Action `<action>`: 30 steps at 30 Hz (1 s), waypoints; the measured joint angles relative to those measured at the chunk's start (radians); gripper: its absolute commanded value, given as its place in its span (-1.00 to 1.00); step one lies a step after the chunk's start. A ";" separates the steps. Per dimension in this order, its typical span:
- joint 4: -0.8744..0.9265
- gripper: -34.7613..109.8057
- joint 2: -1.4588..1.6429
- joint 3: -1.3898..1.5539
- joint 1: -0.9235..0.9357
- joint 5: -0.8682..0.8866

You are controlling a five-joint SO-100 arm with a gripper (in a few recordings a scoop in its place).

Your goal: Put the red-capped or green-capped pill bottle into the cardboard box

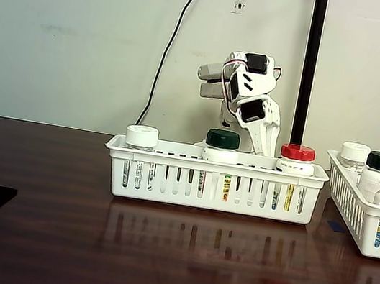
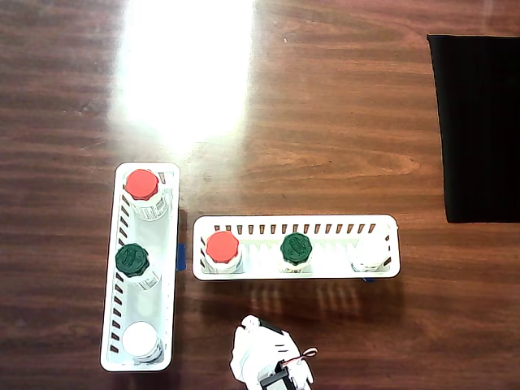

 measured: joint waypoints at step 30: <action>-0.451 -0.51 0.000 -0.025 0.561 0.790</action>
